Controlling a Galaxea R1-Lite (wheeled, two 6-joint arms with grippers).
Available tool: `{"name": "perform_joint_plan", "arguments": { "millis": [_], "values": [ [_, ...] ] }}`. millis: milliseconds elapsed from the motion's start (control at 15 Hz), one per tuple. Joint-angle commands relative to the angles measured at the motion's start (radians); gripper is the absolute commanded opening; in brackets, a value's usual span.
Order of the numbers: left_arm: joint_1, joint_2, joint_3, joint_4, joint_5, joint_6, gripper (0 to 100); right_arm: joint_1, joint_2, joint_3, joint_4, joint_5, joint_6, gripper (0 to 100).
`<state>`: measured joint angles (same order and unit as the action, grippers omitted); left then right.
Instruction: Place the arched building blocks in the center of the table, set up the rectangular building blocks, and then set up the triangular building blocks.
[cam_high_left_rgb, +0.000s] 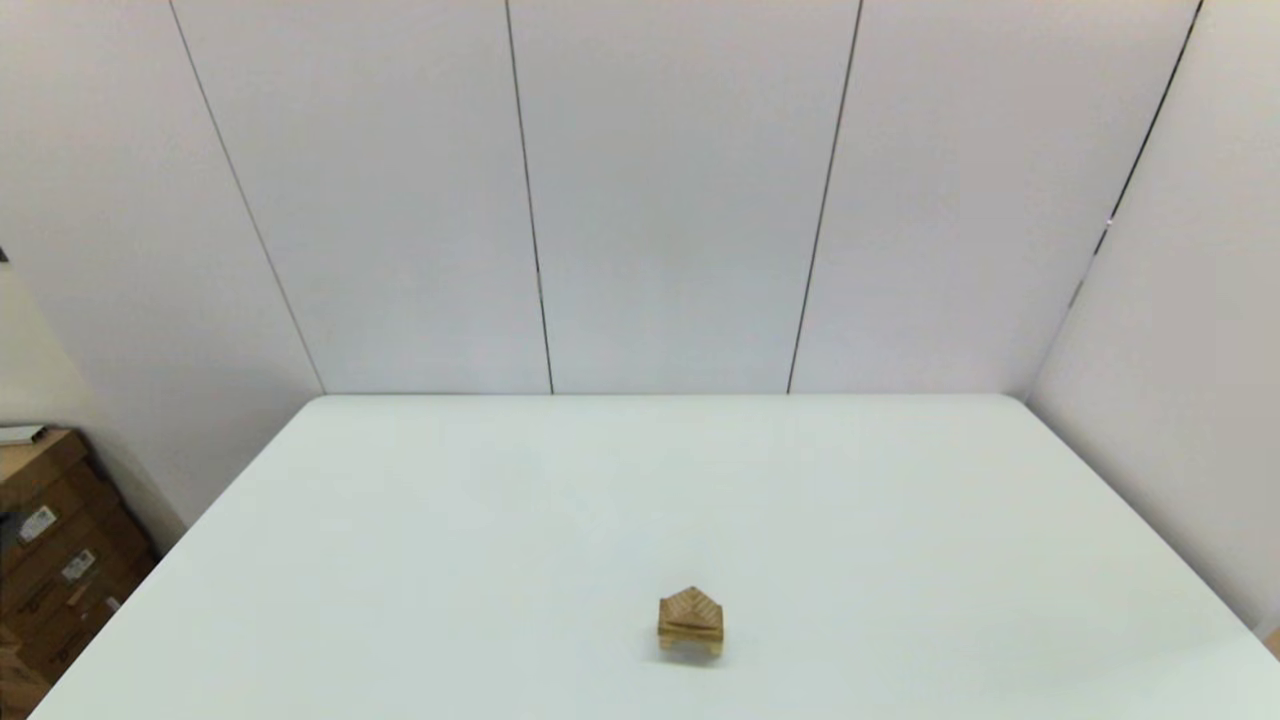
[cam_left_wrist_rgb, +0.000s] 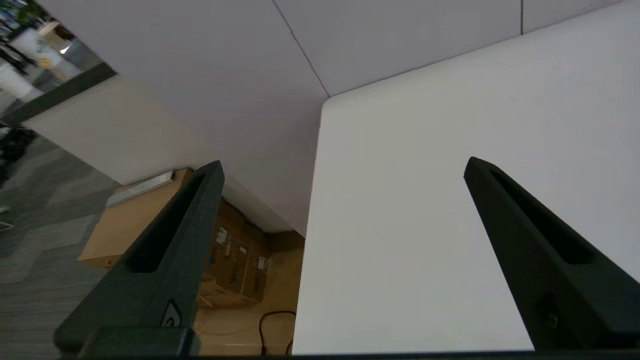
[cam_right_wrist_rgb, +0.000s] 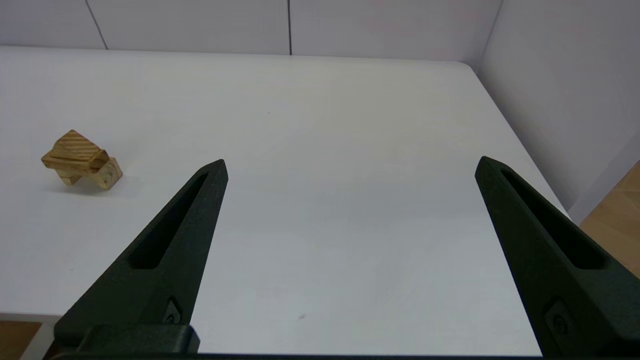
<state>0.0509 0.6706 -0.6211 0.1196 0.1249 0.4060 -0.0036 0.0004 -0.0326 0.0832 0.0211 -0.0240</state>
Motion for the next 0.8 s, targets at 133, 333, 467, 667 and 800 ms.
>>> {"name": "perform_joint_plan", "arguments": {
  "millis": [133, 333, 467, 667, 800],
  "values": [
    [0.018, -0.312, 0.188, -0.012, -0.002, 0.004, 100, 0.001, -0.002, 0.0, 0.001, 0.0, -0.001, 100],
    [-0.031, -0.43, 0.276, -0.012, -0.002, 0.004, 100, 0.001, -0.002, 0.0, 0.0, 0.0, -0.001, 100],
    [-0.057, -0.502, 0.314, -0.011, -0.007, 0.004, 100, 0.001, -0.002, 0.0, 0.001, 0.0, -0.001, 100],
    [-0.055, -0.62, 0.368, -0.008, -0.065, -0.004, 100, 0.001, -0.002, 0.0, 0.001, 0.0, -0.001, 100],
    [-0.055, -0.661, 0.371, 0.006, -0.083, -0.044, 100, -0.001, -0.002, 0.0, 0.001, 0.0, -0.001, 100]
  ]
}}
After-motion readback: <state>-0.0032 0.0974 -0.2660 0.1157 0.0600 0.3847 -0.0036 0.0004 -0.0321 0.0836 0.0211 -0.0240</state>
